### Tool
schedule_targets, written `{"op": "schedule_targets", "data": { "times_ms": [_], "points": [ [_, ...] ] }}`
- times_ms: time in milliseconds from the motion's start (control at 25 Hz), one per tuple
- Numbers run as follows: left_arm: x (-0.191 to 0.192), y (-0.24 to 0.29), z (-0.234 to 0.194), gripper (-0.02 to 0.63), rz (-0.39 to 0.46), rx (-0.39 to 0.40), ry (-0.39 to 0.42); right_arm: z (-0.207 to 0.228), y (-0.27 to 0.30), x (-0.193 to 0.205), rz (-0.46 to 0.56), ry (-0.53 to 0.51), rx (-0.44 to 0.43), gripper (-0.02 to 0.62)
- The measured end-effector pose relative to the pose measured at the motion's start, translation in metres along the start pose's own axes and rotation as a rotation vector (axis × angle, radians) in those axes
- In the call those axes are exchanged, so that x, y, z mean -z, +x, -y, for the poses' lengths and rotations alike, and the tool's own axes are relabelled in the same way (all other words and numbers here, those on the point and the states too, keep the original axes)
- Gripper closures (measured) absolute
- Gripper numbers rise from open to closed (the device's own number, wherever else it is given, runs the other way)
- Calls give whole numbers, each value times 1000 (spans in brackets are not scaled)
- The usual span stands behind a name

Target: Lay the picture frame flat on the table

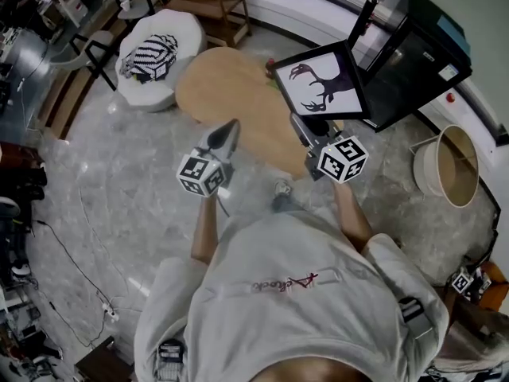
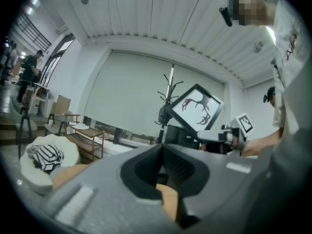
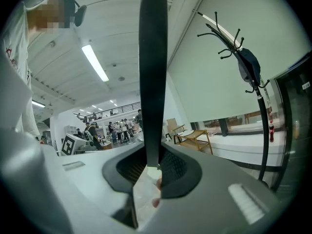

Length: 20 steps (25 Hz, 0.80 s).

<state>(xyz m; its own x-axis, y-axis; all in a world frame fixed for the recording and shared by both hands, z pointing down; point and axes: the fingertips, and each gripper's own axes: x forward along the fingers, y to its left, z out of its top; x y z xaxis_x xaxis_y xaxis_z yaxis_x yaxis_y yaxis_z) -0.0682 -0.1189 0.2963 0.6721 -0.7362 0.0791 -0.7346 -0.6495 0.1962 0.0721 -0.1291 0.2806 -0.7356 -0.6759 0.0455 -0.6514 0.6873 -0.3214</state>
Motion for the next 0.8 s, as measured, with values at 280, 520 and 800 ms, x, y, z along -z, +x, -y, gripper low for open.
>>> {"op": "schedule_targets", "data": {
  "times_ms": [280,520,800],
  "points": [
    [-9,45,-11,606,8,-24,11,43,20,-14,-14,-2,-34,522],
    [-10,71,-27,606,7,-57,1,69,40,-23,-23,-19,-64,523],
    [-5,87,-42,606,-11,-90,-12,91,60,-29,-30,-16,-96,523]
  ]
}}
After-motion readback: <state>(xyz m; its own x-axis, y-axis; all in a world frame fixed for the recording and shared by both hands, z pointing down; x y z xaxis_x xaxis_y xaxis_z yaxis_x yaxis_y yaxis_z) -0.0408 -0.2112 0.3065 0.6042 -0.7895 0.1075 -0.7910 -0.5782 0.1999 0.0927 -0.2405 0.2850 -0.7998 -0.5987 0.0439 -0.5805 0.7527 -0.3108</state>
